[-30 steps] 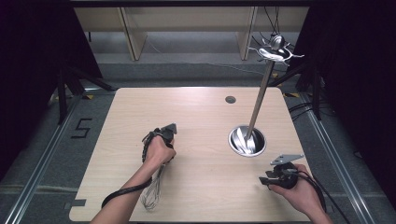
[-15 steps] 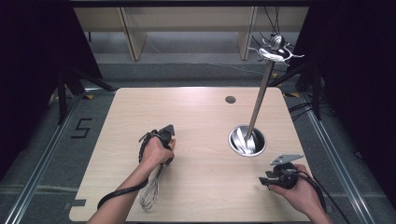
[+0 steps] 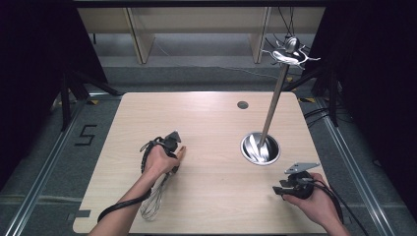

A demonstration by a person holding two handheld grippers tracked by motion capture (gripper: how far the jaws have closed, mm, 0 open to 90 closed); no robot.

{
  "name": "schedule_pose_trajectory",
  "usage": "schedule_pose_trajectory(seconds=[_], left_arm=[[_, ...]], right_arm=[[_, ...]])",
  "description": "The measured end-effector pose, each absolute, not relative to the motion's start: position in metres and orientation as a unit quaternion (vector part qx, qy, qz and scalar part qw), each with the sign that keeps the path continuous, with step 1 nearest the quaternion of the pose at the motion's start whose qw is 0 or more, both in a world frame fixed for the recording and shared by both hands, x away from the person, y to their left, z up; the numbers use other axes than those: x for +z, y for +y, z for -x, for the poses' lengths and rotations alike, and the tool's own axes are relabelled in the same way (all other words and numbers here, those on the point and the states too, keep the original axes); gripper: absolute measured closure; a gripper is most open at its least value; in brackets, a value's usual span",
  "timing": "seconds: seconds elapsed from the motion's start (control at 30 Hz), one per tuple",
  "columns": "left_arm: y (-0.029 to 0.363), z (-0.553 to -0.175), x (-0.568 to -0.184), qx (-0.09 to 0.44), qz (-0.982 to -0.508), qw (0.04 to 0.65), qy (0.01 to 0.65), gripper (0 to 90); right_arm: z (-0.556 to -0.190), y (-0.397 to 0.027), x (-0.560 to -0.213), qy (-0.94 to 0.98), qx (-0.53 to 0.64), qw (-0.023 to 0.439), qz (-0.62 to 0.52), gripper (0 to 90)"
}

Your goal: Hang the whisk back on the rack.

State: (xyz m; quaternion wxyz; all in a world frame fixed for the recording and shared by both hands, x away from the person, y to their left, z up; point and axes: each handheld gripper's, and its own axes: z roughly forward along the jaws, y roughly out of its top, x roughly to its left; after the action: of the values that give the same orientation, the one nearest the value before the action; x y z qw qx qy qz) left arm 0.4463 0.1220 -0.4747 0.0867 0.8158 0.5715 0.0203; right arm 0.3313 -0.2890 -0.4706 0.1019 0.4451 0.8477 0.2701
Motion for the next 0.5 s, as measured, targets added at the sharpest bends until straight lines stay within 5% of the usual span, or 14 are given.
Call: schedule_pose_trajectory(seconds=[0.5], left_arm=[[0.146, -0.418, -0.449, 0.075, -0.817, 0.198, 0.537, 68.3]], right_arm=[[-0.331, -0.288, -0.470, 0.846, 0.272, 0.104, -0.447, 60.1]])
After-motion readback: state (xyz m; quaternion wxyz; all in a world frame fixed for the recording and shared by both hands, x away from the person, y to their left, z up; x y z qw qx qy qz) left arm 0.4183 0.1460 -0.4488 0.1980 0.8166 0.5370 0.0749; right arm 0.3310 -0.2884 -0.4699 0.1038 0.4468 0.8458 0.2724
